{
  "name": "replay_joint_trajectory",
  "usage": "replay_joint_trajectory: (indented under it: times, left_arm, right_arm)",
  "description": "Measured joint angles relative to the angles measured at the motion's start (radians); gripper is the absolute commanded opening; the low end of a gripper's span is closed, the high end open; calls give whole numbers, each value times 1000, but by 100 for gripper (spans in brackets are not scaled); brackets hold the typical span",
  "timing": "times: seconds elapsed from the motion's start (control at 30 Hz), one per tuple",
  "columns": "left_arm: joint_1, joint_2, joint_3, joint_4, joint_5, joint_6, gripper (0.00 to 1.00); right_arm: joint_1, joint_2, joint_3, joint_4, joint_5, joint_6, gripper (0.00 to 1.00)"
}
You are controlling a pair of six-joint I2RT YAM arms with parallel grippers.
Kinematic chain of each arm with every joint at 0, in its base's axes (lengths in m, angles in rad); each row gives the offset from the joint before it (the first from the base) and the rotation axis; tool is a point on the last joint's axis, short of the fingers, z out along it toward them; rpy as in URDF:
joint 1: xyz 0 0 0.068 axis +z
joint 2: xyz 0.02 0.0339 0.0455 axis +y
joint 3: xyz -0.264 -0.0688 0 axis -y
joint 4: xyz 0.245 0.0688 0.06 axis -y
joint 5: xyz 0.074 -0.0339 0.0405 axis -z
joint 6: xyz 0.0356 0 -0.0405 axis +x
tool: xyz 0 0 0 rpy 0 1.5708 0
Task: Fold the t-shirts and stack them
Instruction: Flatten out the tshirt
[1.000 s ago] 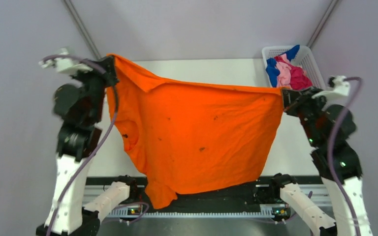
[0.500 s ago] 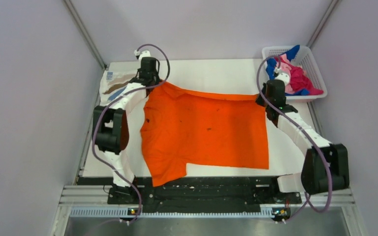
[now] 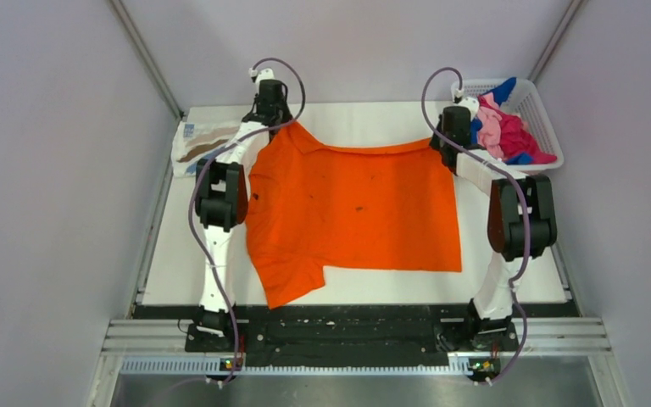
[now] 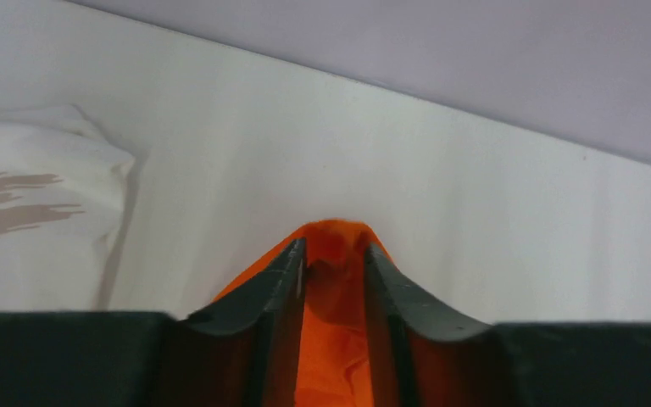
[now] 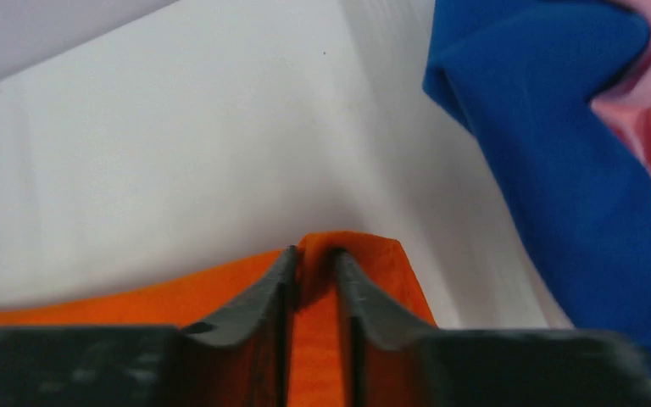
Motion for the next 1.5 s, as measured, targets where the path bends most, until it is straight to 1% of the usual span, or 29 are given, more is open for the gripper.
replay_joint_trajectory:
  times: [0.07,0.1,0.17,0.2,0.23,0.27,0.33,0.43,0.53,0.6,0.67,0.8,0.87,0.97,1.13,1.27,1.4,1.5]
  left_arm:
    - [1,46,51,-3,-1,-2,76]
    - [2,65,69,-4,-2,-7,84]
    - [3,85,81,-12,2,-10,91]
    - [3,89,83,-18,2,-17,93]
    - [4,91,83,-25,4,-21,97]
    - [5,92,83,-34,10,-23,98]
    - [6,90,84,-44,28,-32,99]
    - [7,70,72,-73,68,-57,99]
    - [4,-20,-49,-81,122,-91,99]
    - [-3,-142,-219,-62,156,-117,99]
    - [-23,-277,-394,-51,159,-139,98]
    - [-87,-488,-645,-45,150,-189,99]
    - [-121,-558,-728,-48,150,-208,99]
    - [-159,-616,-843,-43,141,-235,99]
    - [-180,-616,-994,-73,140,-288,98]
    - [-191,-635,-1039,-60,124,-335,98]
    - [-202,-719,-1139,-29,113,-368,98]
    - [-212,-802,-1218,-54,98,-388,98]
  right_arm:
    - [-2,38,44,-3,16,0,47]
    - [-3,52,62,-3,24,-3,52]
    - [-7,71,87,-9,39,-5,64]
    - [-8,72,93,-17,43,-6,71]
    - [-9,72,96,-21,45,-8,81]
    - [-10,72,101,-26,44,-9,89]
    - [-11,70,101,-30,29,-7,93]
    - [-6,42,83,-55,-19,-5,94]
    - [15,-55,-20,-64,-39,6,94]
    - [44,-122,-95,-68,-44,18,94]
    - [84,-176,-164,-71,-54,32,94]
    - [173,-233,-282,-92,-79,58,94]
    - [204,-242,-330,-111,-85,71,94]
    - [225,-262,-411,-123,-90,105,95]
    - [243,-305,-510,-124,-91,163,95]
    - [272,-352,-565,-115,-74,195,95]
    - [288,-401,-607,-130,-66,224,95]
    - [316,-456,-646,-161,-56,252,95]
